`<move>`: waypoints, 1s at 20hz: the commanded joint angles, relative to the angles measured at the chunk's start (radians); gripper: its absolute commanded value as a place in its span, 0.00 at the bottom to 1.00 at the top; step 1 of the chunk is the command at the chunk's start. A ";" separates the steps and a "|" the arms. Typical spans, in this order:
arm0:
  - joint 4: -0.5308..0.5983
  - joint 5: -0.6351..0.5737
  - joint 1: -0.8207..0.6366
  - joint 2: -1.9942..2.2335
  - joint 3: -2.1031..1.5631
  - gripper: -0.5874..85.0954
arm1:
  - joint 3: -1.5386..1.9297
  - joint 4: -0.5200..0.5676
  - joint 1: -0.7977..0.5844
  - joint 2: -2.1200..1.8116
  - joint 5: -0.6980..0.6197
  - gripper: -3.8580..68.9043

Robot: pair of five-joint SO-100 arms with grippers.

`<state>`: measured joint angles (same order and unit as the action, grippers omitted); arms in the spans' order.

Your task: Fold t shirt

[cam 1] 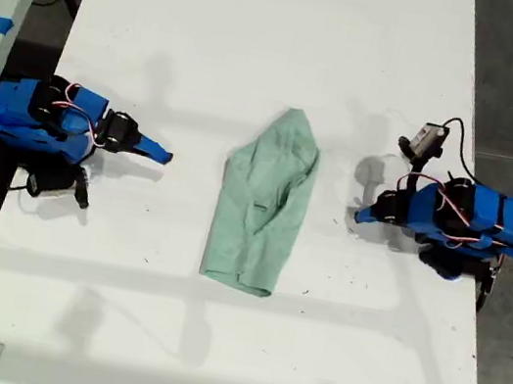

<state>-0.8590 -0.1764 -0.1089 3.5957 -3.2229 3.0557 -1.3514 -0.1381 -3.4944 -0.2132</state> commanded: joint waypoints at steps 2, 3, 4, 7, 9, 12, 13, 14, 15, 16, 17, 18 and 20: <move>-0.006 0.023 -0.015 0.008 -0.009 0.01 | 0.034 0.006 0.005 -0.014 0.009 0.03; -0.006 0.023 -0.015 0.008 -0.009 0.01 | 0.034 0.006 0.003 -0.014 0.009 0.03; -0.008 0.023 -0.018 0.008 -0.009 0.01 | 0.034 0.006 0.003 -0.014 0.009 0.03; -0.008 0.023 -0.018 0.008 -0.009 0.01 | 0.034 0.006 0.003 -0.014 0.008 0.03; -0.009 0.023 -0.020 0.008 -0.009 0.01 | 0.034 0.006 0.003 -0.014 0.008 0.03; -0.011 0.026 -0.018 0.008 -0.009 0.01 | 0.035 0.006 0.002 -0.014 0.008 0.03; -0.011 0.026 -0.018 0.008 -0.009 0.01 | 0.035 0.006 0.002 -0.014 0.009 0.03; -0.011 0.026 -0.015 0.008 -0.009 0.01 | 0.035 0.006 0.005 -0.014 0.011 0.03; -0.011 0.028 -0.012 0.008 -0.009 0.01 | 0.035 0.005 0.005 -0.014 0.012 0.03; -0.011 0.028 -0.012 0.008 -0.009 0.01 | 0.035 0.003 0.006 -0.014 0.017 0.03; -0.011 0.028 -0.014 0.008 -0.009 0.01 | 0.035 0.003 0.008 -0.014 0.018 0.03; -0.011 0.028 -0.014 0.008 -0.009 0.01 | 0.035 0.002 0.009 -0.014 0.021 0.03; -0.011 0.029 -0.011 0.008 -0.009 0.01 | 0.035 0.002 0.006 -0.014 0.023 0.03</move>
<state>-0.8667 -0.1764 -0.1120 3.5972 -3.2229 3.0557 -1.3514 -0.1381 -3.4944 -0.2040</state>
